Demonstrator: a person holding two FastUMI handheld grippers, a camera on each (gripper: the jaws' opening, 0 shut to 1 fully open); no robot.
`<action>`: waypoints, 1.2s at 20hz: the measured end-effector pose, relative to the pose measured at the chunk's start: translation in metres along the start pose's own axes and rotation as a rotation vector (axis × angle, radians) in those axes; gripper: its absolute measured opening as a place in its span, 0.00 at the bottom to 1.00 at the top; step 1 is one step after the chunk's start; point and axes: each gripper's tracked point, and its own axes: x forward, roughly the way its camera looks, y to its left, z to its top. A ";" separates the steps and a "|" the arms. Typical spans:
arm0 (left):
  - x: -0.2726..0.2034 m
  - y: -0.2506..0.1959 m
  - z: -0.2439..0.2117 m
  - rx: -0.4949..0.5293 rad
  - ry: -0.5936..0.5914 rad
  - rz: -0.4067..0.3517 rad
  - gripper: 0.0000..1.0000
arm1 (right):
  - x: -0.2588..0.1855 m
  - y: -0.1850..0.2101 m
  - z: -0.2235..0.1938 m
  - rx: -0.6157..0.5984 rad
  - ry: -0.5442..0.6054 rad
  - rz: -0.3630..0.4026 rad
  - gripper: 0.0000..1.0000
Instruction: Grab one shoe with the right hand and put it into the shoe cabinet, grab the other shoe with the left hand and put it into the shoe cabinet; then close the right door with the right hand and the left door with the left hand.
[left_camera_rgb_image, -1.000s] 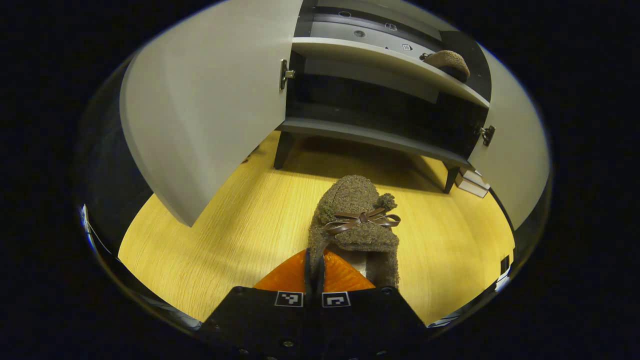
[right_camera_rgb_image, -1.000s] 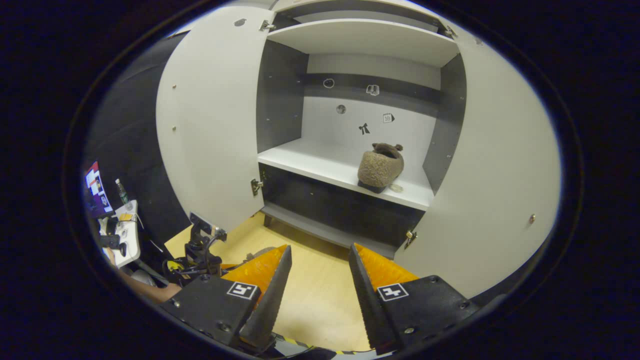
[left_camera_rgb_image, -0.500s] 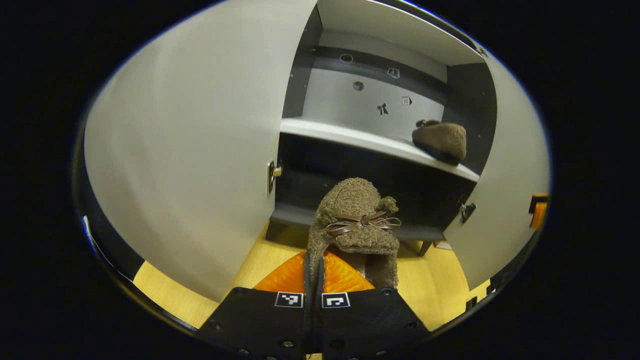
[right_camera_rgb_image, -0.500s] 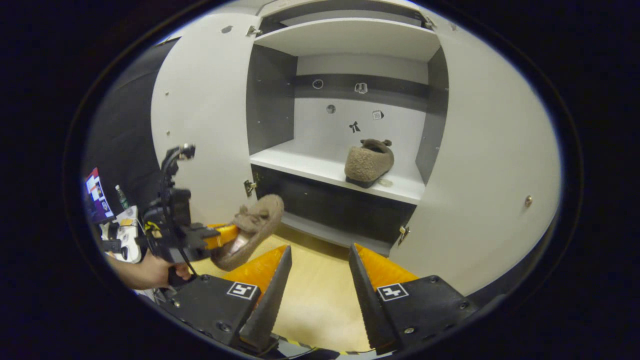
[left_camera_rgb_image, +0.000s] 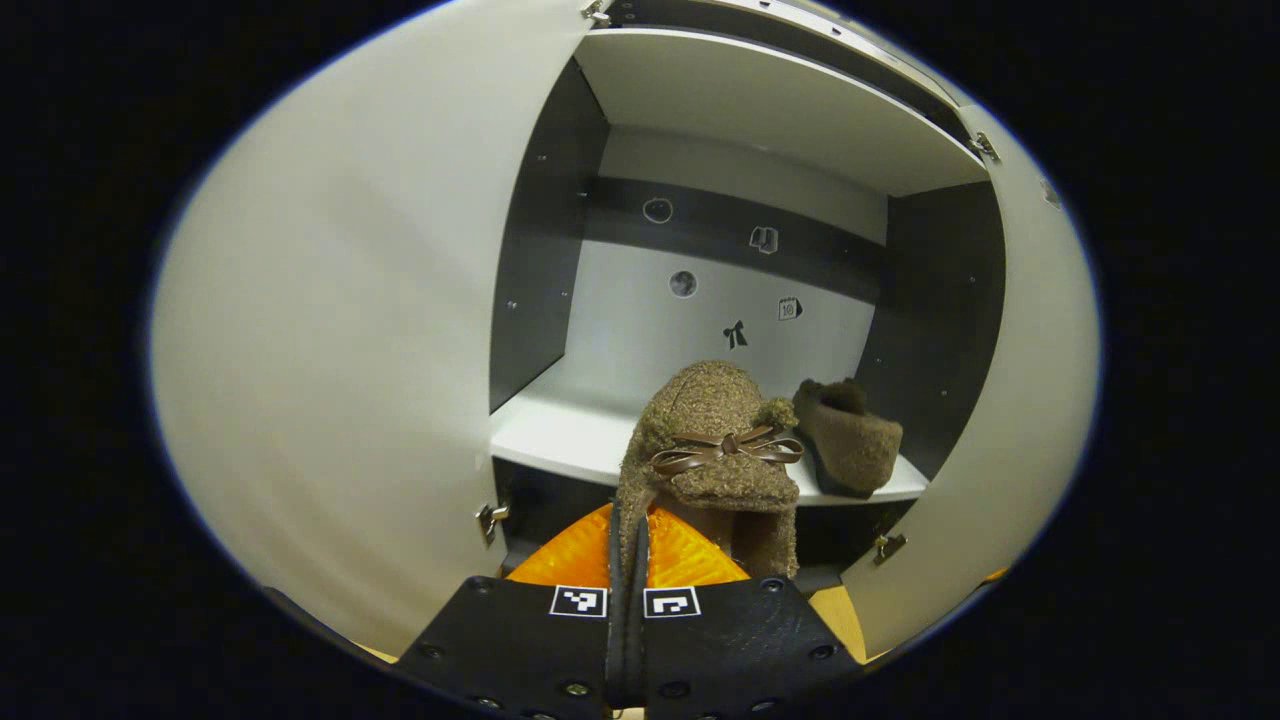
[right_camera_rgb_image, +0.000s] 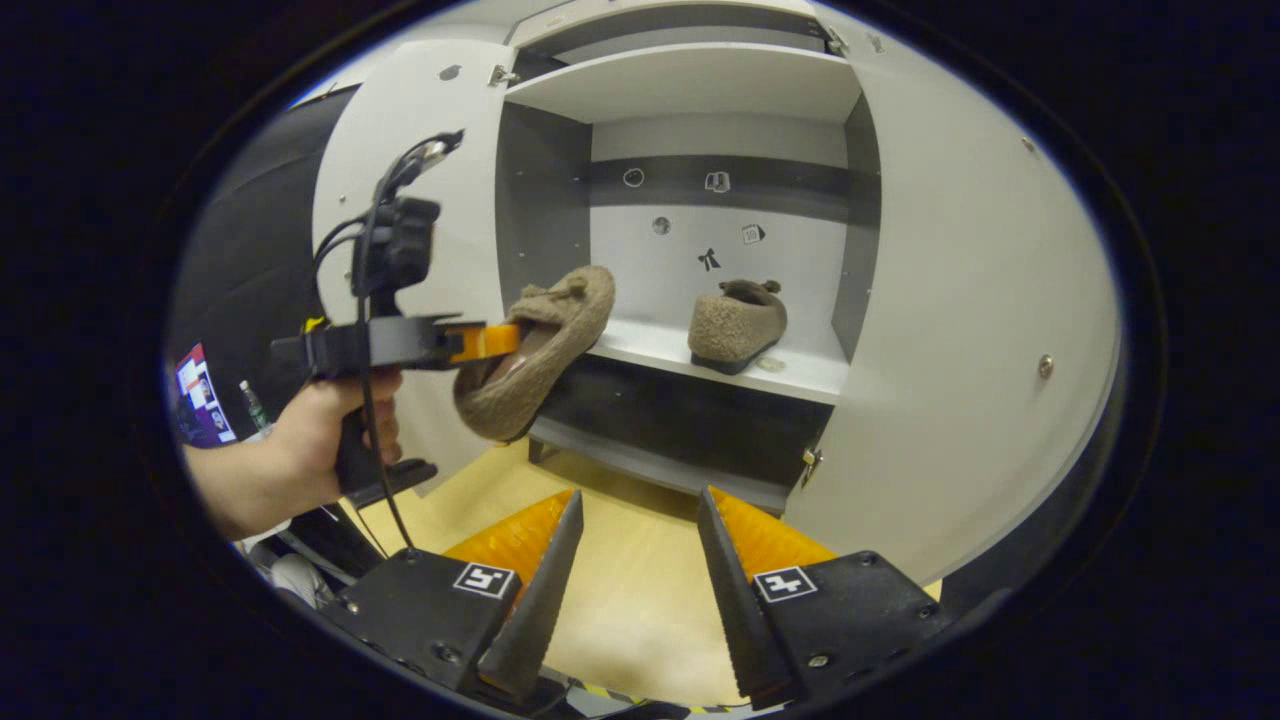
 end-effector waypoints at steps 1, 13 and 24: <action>-0.001 0.000 0.000 -0.001 -0.003 -0.004 0.00 | 0.001 0.000 0.001 -0.001 -0.004 0.003 0.73; 0.153 -0.006 0.056 -0.047 0.027 0.053 0.00 | 0.016 -0.009 0.008 -0.013 -0.019 -0.030 0.73; 0.149 0.002 0.043 -0.147 0.116 0.043 0.83 | 0.023 -0.011 0.023 -0.005 -0.041 -0.014 0.73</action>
